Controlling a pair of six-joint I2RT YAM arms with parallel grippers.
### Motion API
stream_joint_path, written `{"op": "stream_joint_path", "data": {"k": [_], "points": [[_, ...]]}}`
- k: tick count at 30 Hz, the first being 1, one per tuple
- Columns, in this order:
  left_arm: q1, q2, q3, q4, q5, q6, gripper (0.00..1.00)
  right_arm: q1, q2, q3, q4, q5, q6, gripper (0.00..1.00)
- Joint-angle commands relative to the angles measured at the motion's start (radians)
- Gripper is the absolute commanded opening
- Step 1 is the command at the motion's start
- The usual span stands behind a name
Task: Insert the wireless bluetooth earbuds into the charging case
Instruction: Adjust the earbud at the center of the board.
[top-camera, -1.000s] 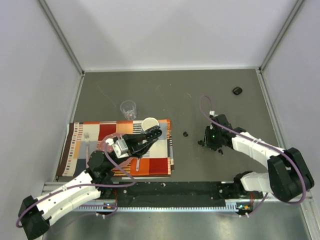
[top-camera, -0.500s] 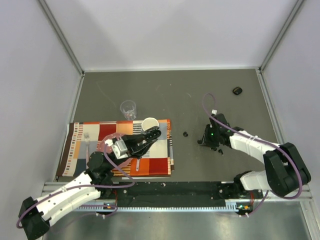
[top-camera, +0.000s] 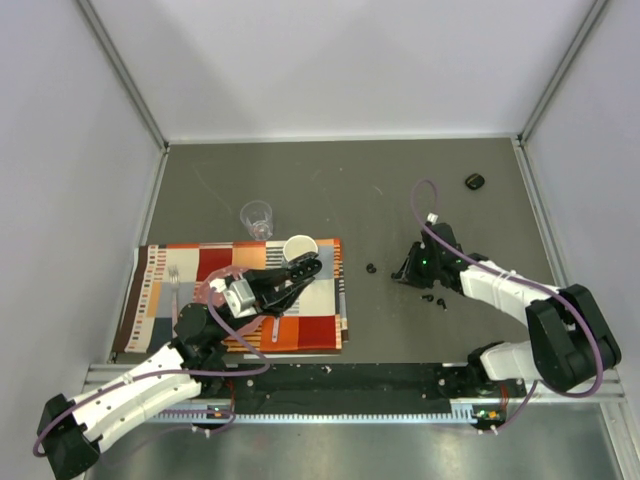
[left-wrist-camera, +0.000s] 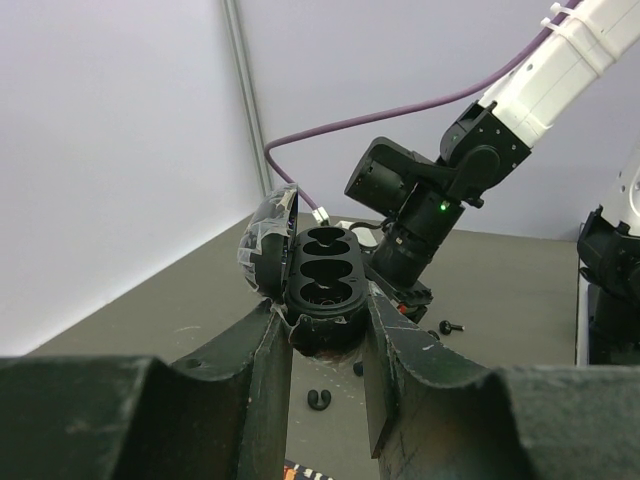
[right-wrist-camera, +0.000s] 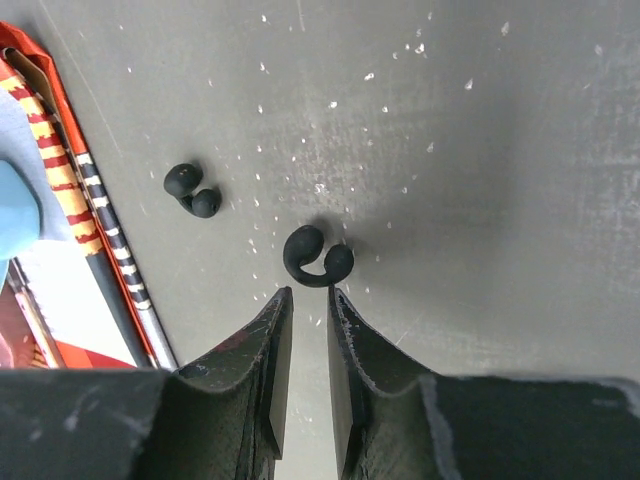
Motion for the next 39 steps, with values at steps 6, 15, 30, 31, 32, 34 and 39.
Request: {"op": "stream_joint_path", "data": {"k": [6,15,30,31,32,34,39], "points": [[0.002,-0.004,-0.004,0.025,-0.013,0.01,0.0,-0.006,0.037,0.043,0.049,-0.027,-0.025,0.21],[0.003,-0.01,-0.004,0.022,-0.016,0.01,0.0,-0.019,0.059,0.104,0.018,-0.018,-0.076,0.22],[0.003,-0.021,-0.007,0.011,-0.021,0.015,0.0,-0.057,0.08,0.205,-0.014,-0.009,-0.243,0.28],[0.003,-0.021,-0.007,0.01,-0.021,0.015,0.0,-0.065,0.083,0.214,-0.029,-0.003,-0.271,0.29],[0.003,-0.022,-0.007,0.01,-0.022,0.016,0.0,-0.083,0.091,0.227,-0.034,-0.007,-0.281,0.29],[0.003,-0.021,-0.007,0.011,-0.021,0.016,0.0,-0.103,0.126,0.242,-0.045,-0.013,-0.298,0.29],[0.003,-0.021,-0.005,0.011,-0.018,0.021,0.0,-0.126,0.215,0.261,-0.048,-0.072,-0.344,0.28]]}}
